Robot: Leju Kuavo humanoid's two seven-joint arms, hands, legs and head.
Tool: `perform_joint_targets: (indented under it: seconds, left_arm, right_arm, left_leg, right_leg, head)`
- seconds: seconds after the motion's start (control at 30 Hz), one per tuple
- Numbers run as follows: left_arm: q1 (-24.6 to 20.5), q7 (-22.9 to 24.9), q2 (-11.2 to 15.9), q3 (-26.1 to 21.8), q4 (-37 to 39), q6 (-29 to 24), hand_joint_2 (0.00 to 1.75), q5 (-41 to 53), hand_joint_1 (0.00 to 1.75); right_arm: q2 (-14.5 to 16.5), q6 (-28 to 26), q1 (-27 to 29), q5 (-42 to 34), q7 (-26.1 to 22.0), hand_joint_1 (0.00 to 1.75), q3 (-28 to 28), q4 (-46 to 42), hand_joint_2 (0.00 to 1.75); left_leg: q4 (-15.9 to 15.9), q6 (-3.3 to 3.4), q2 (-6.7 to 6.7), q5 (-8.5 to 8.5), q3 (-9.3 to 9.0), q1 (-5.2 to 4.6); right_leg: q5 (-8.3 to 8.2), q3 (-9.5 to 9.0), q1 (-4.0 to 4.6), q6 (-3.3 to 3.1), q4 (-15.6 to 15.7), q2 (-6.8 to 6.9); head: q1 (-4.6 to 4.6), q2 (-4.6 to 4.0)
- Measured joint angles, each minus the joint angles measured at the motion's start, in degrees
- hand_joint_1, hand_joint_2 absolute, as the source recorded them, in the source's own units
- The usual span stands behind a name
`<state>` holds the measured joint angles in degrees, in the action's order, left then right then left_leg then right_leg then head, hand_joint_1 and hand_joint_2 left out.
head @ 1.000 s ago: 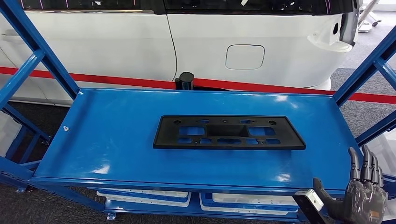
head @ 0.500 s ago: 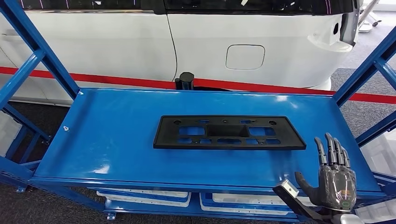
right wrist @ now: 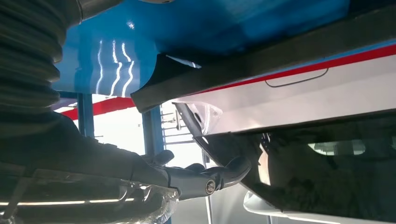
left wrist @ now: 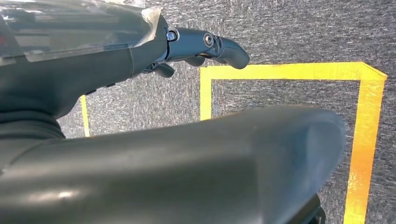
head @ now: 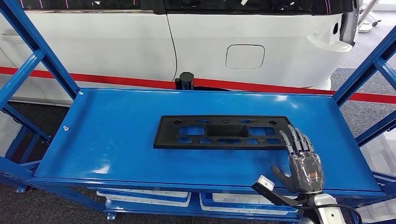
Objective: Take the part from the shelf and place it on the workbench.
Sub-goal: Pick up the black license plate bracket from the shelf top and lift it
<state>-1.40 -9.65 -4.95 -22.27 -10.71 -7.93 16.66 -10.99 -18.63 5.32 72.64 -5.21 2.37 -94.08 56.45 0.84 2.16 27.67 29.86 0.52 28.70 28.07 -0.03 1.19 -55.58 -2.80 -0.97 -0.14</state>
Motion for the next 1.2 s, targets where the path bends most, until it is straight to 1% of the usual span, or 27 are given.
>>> perform_joint_targets:
  seconds: [0.13, 0.3, 0.4, 0.63, 0.73, 0.77, 0.8, 0.87, 0.9, 0.93, 0.97, 1.07, 1.13, 1.17, 1.2]
  left_arm:
    - [-0.03, 0.44, -0.09, 0.0, 0.0, -0.47, 0.0, 0.0, 0.0]
    - [-0.1, 0.73, -0.2, -0.01, 0.0, -0.55, 0.0, 0.0, 0.0]
    - [-0.14, 0.95, -0.22, -0.04, 0.0, -0.61, 0.0, 0.0, 0.0]
    - [-0.15, 1.52, -0.23, -0.23, 0.0, -0.68, 0.0, -0.02, 0.0]
    - [-0.14, 1.54, -0.23, -0.24, 0.0, -0.57, 0.0, 0.1, 0.0]
    - [-0.14, 1.54, -0.23, -0.24, 0.0, -0.47, 0.0, 0.2, 0.0]
    - [-0.14, 1.55, -0.23, -0.23, 0.0, -0.34, 0.0, 0.31, 0.0]
    - [-0.15, 1.56, -0.23, -0.22, 0.0, -0.01, 0.0, 0.53, 0.0]
    - [-0.15, 1.56, -0.23, -0.22, 0.0, 0.13, 0.0, 0.59, 0.0]
    - [-0.15, 1.56, -0.23, -0.22, 0.0, 0.25, 0.0, 0.61, 0.0]
    - [-0.15, 1.55, -0.23, -0.22, -0.01, 0.28, 0.0, 0.61, 0.0]
    - [-0.15, 1.54, -0.25, -0.23, -0.03, 0.33, 0.0, 0.61, 0.0]
    - [-0.15, 1.54, -0.25, -0.24, -0.04, 0.33, 0.0, 0.6, 0.0]
    - [-0.15, 1.54, -0.25, -0.24, -0.05, 0.33, 0.0, 0.59, 0.0]
    - [-0.15, 1.54, -0.25, -0.24, -0.06, 0.33, 0.0, 0.57, 0.0]
  right_arm:
    - [-0.2, 0.79, -0.76, 0.34, 3.81, 0.0, 0.49, 1.69, 1.75]
    - [-0.35, 1.57, -1.66, 0.64, 5.58, 0.0, 0.53, 2.84, 1.75]
    - [-0.33, 2.09, -2.06, 0.92, 7.95, 0.0, 0.49, 3.2, 1.75]
    - [0.13, -0.88, -1.91, 6.17, 15.37, 0.0, -1.24, 3.22, 1.75]
    - [0.43, -1.49, -1.15, 7.48, 16.7, 0.0, -2.74, 2.4, 1.75]
    - [0.55, -1.42, -0.86, 7.72, 16.85, 0.03, -3.24, 1.98, 1.75]
    - [0.7, -1.27, -0.6, 7.92, 16.93, 0.28, -3.68, 1.57, 1.75]
    - [1.01, -0.8, -0.25, 8.07, 16.86, 0.96, -4.43, 1.02, 1.75]
    - [1.16, -0.54, -0.18, 7.98, 16.74, 1.24, -4.68, 0.92, 1.75]
    - [1.3, -0.31, -0.15, 7.83, 16.57, 1.32, -4.9, 0.87, 1.75]
    - [1.45, -0.09, -0.15, 7.61, 16.36, 1.21, -5.07, 0.86, 1.75]
    - [1.9, 0.35, -0.17, 6.97, 15.84, 0.81, -5.41, 0.86, 1.75]
    - [2.09, 0.43, -0.17, 6.73, 15.53, 0.79, -5.48, 0.86, 1.75]
    - [2.15, 0.43, -0.18, 6.68, 15.42, 0.64, -5.5, 0.86, 1.75]
    - [2.2, 0.43, -0.19, 6.65, 15.35, 0.44, -5.52, 0.86, 1.75]
  left_leg:
    - [0.0, 0.0, -0.01, 0.0, 0.02, 0.0]
    - [0.01, 0.0, -0.01, 0.0, -0.02, 0.0]
    - [0.01, 0.0, -0.01, 0.01, -0.06, 0.0]
    - [0.01, 0.01, 0.0, 0.0, -0.09, 0.0]
    - [0.01, 0.01, 0.0, 0.0, -0.05, -0.01]
    - [0.01, 0.01, -0.01, 0.0, -0.03, -0.01]
    - [0.01, 0.01, -0.01, 0.0, -0.01, -0.01]
    - [0.02, 0.01, -0.01, 0.0, 0.02, -0.01]
    - [0.02, 0.01, -0.01, 0.0, 0.02, 0.0]
    - [0.02, 0.01, -0.01, 0.0, 0.01, 0.0]
    - [0.02, 0.01, -0.01, 0.0, 0.01, 0.0]
    - [0.02, 0.01, -0.01, 0.0, 0.0, 0.0]
    - [0.02, 0.01, -0.01, 0.0, 0.0, 0.0]
    - [0.02, 0.01, -0.01, 0.0, -0.01, 0.0]
    - [0.02, 0.01, -0.01, 0.0, -0.01, 0.0]
  right_leg:
    - [0.0, -0.08, 0.0, 0.0, 0.0, 0.0]
    - [0.0, 0.07, -0.01, 0.0, 0.01, -0.01]
    - [0.01, 0.16, -0.01, 0.0, 0.01, 0.0]
    - [0.0, 0.13, -0.01, 0.01, 0.01, 0.0]
    - [0.0, 0.03, -0.02, 0.01, 0.01, 0.0]
    - [-0.01, -0.03, -0.03, 0.01, 0.01, 0.0]
    - [-0.01, -0.09, -0.03, 0.02, 0.0, -0.01]
    - [-0.01, -0.11, -0.03, 0.02, 0.0, -0.01]
    - [-0.01, -0.1, -0.03, 0.02, 0.0, -0.01]
    - [-0.01, -0.09, -0.03, 0.02, 0.0, -0.01]
    - [-0.01, -0.08, -0.03, 0.02, 0.0, -0.01]
    - [-0.01, -0.03, -0.03, 0.02, 0.0, -0.01]
    - [-0.01, -0.01, -0.03, 0.02, 0.0, -0.01]
    - [-0.01, 0.0, -0.03, 0.02, 0.0, -0.01]
    - [-0.01, 0.01, -0.03, 0.02, 0.0, -0.01]
  head:
    - [-0.01, 0.0]
    - [-0.01, 0.01]
    - [-0.01, -0.01]
    - [-0.01, 0.0]
    - [-0.01, -0.01]
    - [0.0, -0.01]
    - [0.0, -0.01]
    - [0.0, 0.0]
    - [-0.01, 0.01]
    - [-0.01, 0.01]
    - [0.0, 0.0]
    - [0.0, 0.0]
    - [0.0, 0.0]
    - [0.01, 0.0]
    - [0.0, 0.01]
